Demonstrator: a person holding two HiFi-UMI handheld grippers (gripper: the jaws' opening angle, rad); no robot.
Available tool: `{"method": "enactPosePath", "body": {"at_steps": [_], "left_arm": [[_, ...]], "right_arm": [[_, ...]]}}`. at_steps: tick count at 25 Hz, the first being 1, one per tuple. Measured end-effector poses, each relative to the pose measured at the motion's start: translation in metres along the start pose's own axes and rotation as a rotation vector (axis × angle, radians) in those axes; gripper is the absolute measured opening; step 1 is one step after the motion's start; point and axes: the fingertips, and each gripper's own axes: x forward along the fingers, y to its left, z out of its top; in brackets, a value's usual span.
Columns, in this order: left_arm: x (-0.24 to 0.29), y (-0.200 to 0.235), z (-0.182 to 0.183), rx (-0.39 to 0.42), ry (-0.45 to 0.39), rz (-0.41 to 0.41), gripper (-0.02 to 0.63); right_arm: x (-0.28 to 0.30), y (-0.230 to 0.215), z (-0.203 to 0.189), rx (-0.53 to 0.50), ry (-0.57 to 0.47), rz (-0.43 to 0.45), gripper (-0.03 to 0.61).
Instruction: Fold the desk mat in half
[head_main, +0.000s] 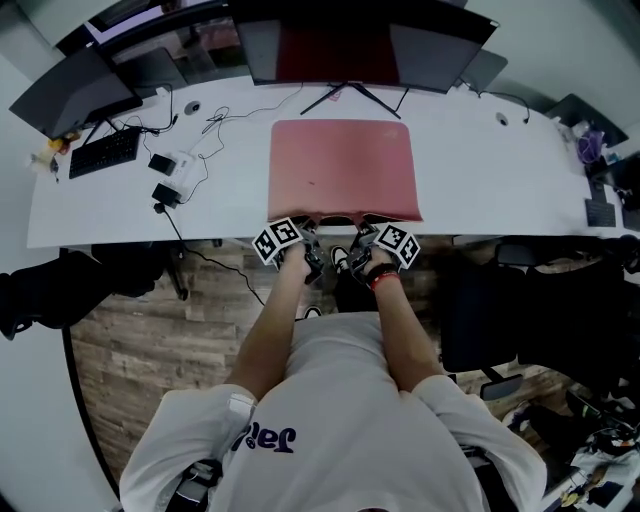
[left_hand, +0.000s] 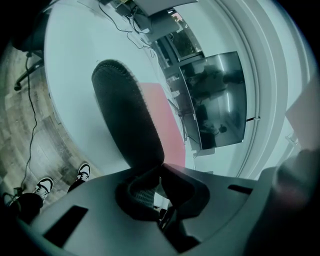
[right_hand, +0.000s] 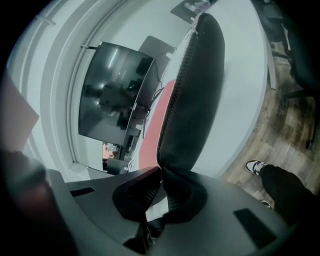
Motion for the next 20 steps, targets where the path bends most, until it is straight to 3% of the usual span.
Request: {"method": "enactPosePath", "body": {"at_steps": [20], "left_arm": [[0.033, -0.013, 0.027, 0.004, -0.054, 0.022, 0.031]], "right_arm": [[0.028, 0.010, 0.028, 0.022, 0.019, 0.063, 0.035]]}}
